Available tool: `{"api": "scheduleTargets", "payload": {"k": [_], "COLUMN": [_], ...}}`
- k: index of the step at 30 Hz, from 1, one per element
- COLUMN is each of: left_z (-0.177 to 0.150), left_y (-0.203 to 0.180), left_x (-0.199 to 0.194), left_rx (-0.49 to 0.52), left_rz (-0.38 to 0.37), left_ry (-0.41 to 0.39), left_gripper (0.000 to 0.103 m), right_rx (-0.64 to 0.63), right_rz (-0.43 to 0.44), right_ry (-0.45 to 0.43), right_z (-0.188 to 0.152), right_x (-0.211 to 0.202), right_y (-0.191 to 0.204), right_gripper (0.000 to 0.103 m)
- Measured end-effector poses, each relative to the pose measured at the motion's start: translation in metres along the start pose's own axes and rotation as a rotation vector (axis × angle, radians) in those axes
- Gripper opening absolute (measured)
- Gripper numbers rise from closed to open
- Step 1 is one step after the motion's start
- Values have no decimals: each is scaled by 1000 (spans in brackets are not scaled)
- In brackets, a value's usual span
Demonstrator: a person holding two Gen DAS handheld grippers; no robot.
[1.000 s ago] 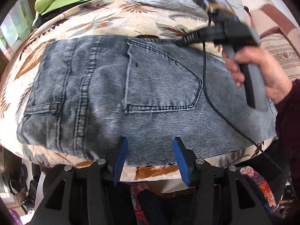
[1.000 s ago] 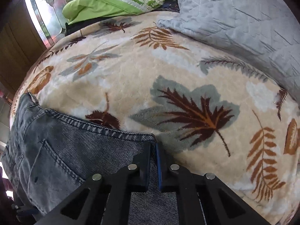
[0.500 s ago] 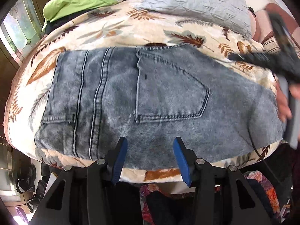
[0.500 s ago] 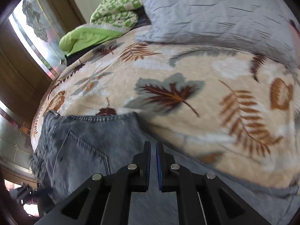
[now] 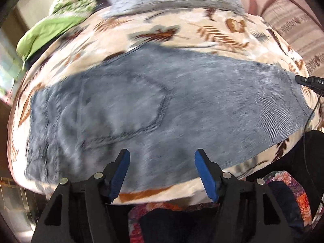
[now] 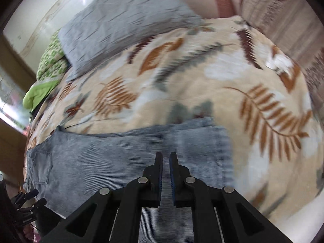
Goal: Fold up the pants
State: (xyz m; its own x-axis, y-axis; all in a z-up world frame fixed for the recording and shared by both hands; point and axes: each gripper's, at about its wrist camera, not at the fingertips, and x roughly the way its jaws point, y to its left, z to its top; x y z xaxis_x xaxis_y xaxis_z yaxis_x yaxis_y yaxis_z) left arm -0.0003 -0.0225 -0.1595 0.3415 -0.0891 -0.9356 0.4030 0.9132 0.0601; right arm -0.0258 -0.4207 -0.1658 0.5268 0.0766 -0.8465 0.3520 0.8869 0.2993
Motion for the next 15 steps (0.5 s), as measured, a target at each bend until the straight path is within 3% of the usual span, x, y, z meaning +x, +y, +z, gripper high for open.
{"api": "scheduleTargets", "payload": {"k": [6, 13, 15], "left_z": [28, 40, 41], "left_y": [-40, -59, -60], "left_x": [10, 52, 53], "left_rx": [76, 80, 73], "left_rz": [-18, 29, 43], "left_ry": [-22, 65, 46], "left_gripper": [70, 71, 78], "right_rx": [53, 71, 68], "right_rz": [4, 36, 48], "right_ry": [-15, -10, -17], "right_z": [-5, 2, 7], "right_x": [12, 41, 47], "right_y": [-29, -37, -38], "right_gripper": [10, 9, 9]}}
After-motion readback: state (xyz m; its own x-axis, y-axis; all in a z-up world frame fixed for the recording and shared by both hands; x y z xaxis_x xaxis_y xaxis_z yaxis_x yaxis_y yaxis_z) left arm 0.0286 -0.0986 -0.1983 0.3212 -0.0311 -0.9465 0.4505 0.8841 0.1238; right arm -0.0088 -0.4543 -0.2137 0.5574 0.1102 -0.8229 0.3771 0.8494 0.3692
